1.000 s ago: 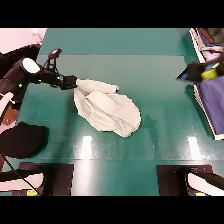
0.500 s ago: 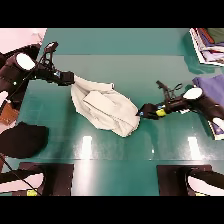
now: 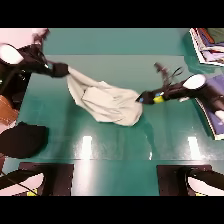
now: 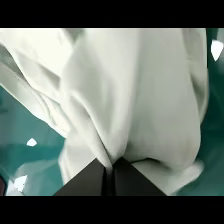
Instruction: Fold the shirts.
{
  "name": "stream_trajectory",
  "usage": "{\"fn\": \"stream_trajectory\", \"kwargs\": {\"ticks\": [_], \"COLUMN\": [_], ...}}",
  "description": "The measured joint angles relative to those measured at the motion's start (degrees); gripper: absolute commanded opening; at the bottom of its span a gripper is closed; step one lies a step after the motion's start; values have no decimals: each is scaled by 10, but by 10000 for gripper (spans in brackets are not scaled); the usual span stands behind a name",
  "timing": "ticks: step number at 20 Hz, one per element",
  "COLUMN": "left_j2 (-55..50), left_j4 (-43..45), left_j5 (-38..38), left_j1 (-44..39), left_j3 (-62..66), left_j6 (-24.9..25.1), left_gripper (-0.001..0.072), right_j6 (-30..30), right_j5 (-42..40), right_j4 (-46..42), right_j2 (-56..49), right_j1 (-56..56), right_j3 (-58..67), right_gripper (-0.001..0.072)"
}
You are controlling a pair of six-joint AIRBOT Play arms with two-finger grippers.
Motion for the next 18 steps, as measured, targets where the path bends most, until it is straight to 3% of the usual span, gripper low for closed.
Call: {"fn": "stream_trajectory", "kwargs": {"ticks": [11,18], "left_j2": [178,170], "left_j4": [3,5], "left_j5": [-24,-44], "left_j1": [0,0], "left_j3": [310,284], "left_j6": [1,2], "left_gripper": [27,27], "right_j6": [29,85], "right_j5": [118,206], "right_j4": [-72,-82], "right_j2": [205,167], "right_j1": [-129,-103], "right_j3": [268,249], "right_gripper": [17,18]}}
